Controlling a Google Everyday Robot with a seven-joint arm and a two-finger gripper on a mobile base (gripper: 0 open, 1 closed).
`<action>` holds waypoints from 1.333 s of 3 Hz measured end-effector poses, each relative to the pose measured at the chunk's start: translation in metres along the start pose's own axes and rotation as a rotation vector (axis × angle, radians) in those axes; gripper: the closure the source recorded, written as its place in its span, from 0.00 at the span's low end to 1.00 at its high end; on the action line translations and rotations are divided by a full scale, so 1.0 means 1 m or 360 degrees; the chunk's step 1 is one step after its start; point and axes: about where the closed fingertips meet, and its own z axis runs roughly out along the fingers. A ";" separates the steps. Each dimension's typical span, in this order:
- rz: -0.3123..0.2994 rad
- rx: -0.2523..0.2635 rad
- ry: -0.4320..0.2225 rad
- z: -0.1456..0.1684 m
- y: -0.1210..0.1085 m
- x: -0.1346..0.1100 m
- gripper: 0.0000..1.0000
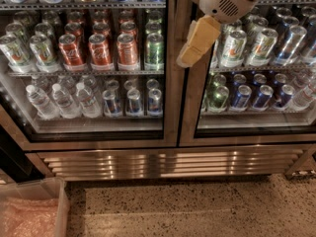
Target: Open left fridge door
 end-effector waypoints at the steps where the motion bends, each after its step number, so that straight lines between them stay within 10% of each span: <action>1: -0.0037 -0.0027 -0.0067 0.018 -0.007 -0.022 0.00; 4: -0.0049 -0.0060 -0.0092 0.018 -0.009 -0.018 0.00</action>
Offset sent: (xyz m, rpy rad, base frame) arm 0.0417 0.0656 -0.0058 0.0913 0.0130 0.1039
